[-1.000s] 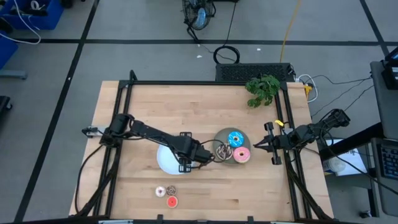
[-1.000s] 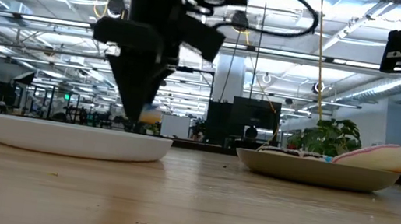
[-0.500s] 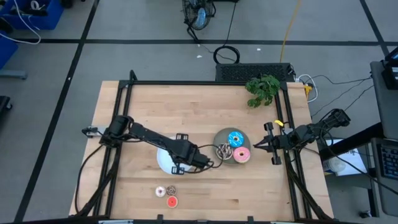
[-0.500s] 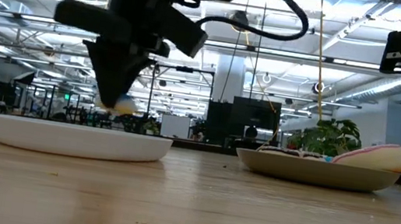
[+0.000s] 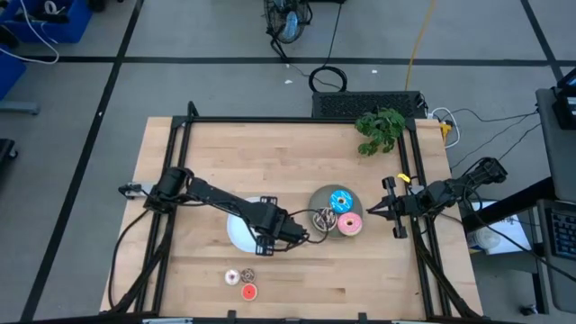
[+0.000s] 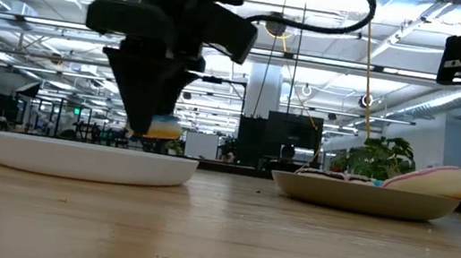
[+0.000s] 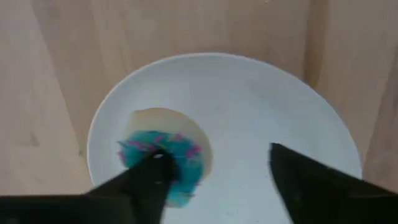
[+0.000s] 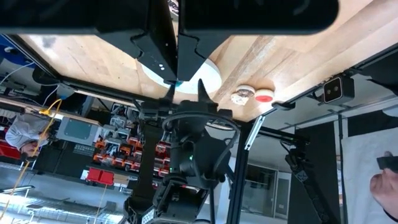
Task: Pick & Place donuts
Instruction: Put the small blue donut on the white plate
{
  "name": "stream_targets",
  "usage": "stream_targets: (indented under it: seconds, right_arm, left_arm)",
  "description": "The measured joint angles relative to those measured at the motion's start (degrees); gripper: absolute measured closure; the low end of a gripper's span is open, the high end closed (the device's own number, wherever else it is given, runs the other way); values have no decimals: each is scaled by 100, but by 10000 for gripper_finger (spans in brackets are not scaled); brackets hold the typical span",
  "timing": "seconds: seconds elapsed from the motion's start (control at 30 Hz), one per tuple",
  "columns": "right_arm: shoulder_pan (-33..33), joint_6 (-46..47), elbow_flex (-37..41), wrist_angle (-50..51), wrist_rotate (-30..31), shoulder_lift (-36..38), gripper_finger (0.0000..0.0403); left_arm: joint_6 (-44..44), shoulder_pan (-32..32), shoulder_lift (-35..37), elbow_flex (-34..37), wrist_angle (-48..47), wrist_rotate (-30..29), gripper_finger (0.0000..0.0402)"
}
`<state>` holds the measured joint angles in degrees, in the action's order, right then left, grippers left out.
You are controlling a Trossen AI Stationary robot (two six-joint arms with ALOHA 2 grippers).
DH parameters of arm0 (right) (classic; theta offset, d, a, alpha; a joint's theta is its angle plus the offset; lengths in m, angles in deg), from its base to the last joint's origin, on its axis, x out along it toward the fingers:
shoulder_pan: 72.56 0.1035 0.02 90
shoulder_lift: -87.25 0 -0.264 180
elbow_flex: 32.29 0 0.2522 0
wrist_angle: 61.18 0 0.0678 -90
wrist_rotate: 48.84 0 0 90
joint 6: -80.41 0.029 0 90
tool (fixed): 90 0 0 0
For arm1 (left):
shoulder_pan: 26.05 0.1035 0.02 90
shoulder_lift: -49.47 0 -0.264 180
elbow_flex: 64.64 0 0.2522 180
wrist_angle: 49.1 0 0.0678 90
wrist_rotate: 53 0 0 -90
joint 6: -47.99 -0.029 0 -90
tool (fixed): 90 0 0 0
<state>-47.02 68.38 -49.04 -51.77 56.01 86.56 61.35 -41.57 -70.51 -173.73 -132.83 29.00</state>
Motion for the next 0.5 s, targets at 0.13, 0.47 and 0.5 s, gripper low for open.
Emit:
stream_targets:
  seconds: [0.13,0.47,0.5]
  right_arm:
    - [-2,0,-1,-3,0,0,403]
    - [-1,0,0,-10,0,0,403]
    - [0,0,-1,-10,0,0,403]
  left_arm:
    - [186,18,0,0,-90,-161,56]
    - [129,-32,0,0,-60,-110,240]
    - [185,-26,0,0,-58,-136,262]
